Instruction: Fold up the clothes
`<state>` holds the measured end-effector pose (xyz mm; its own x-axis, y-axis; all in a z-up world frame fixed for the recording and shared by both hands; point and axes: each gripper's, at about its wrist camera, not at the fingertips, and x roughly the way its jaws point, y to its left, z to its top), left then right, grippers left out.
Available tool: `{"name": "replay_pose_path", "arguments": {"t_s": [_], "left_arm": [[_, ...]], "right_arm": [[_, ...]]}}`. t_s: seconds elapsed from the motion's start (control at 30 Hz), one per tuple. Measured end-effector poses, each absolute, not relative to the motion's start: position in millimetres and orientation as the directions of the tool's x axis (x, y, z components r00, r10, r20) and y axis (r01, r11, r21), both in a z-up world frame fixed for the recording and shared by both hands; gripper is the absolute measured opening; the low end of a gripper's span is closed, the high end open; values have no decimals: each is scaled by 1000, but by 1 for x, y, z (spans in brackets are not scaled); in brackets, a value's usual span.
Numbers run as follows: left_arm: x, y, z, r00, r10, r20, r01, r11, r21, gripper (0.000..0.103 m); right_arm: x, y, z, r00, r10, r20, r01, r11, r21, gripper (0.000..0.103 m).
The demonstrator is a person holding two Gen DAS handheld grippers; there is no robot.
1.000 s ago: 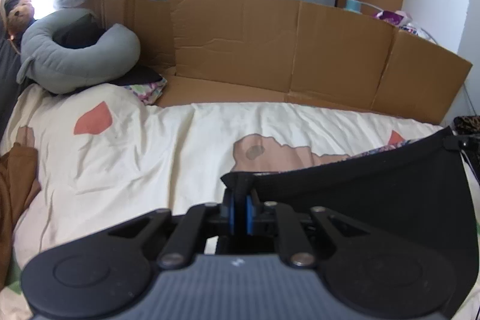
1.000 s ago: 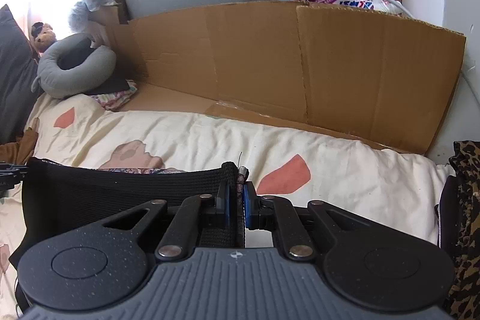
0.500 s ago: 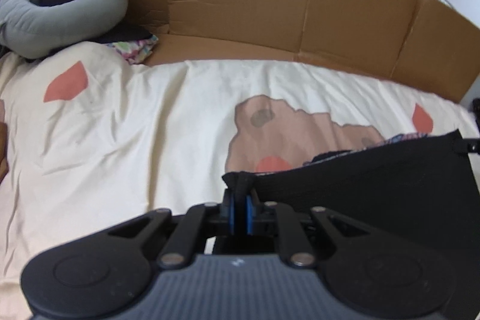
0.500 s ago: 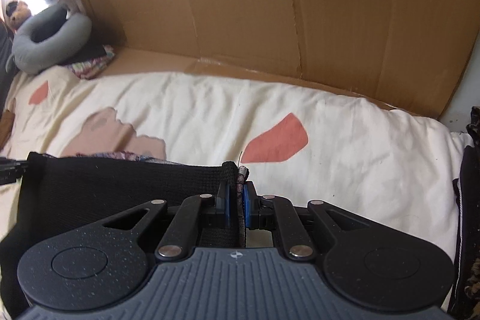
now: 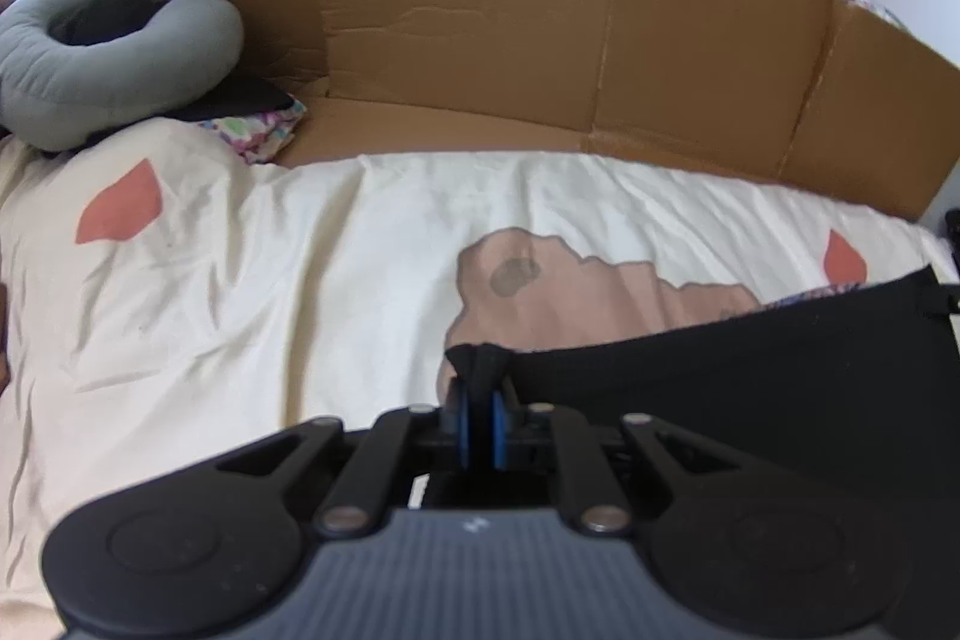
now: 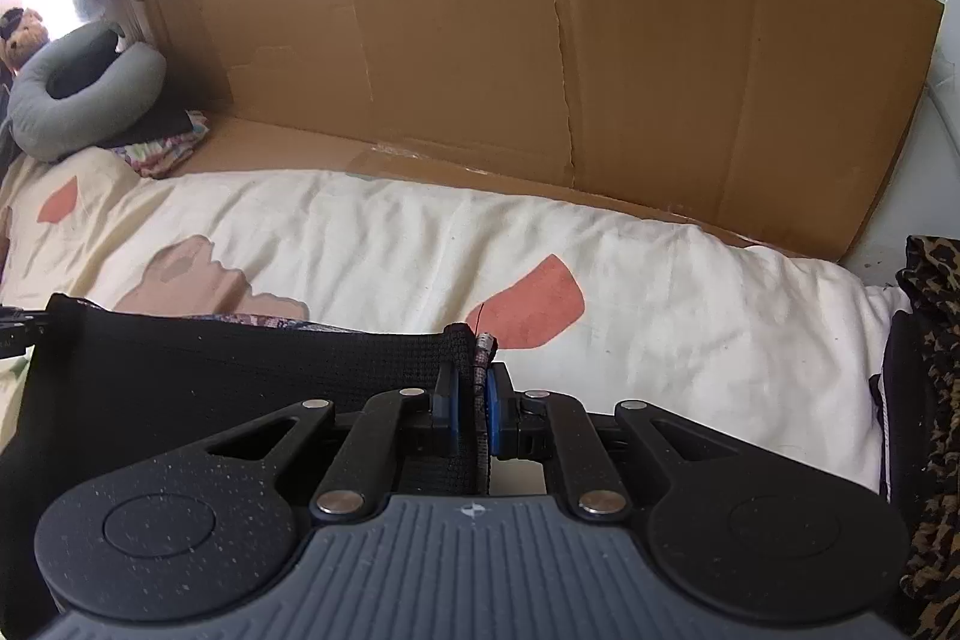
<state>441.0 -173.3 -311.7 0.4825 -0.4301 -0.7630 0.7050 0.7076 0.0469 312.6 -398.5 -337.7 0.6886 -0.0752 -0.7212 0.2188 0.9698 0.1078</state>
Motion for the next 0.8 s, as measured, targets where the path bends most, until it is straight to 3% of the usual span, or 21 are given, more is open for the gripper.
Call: {"name": "replay_pose_path", "arguments": {"t_s": [0.17, 0.23, 0.27, 0.3, 0.37, 0.57, 0.8], "left_arm": [[446, -184, -333, 444, -394, -805, 717, 695, 55, 11], [449, -185, -338, 446, -370, -815, 706, 705, 66, 23], [451, -184, -337, 457, -362, -813, 691, 719, 68, 34], [453, -180, -334, 464, -359, -810, 675, 735, 61, 37], [456, -174, -328, 471, -359, -806, 650, 758, 42, 37], [446, -166, -306, 500, -386, -775, 637, 770, 27, 35], [417, -178, -295, 475, -477, -739, 670, 741, -47, 34]], "right_arm": [[325, -401, -357, 642, -61, -765, 230, 966, 116, 9], [330, -405, -366, 616, -41, -787, 247, 958, 144, 12], [331, -407, -370, 609, -37, -792, 258, 954, 154, 14], [330, -408, -370, 610, -39, -791, 264, 952, 157, 15], [325, -410, -367, 620, -48, -783, 270, 950, 155, 24], [315, -407, -342, 689, -50, -723, 252, 952, 174, 25], [320, -369, -322, 735, 74, -675, 85, 976, 200, 26]]}}
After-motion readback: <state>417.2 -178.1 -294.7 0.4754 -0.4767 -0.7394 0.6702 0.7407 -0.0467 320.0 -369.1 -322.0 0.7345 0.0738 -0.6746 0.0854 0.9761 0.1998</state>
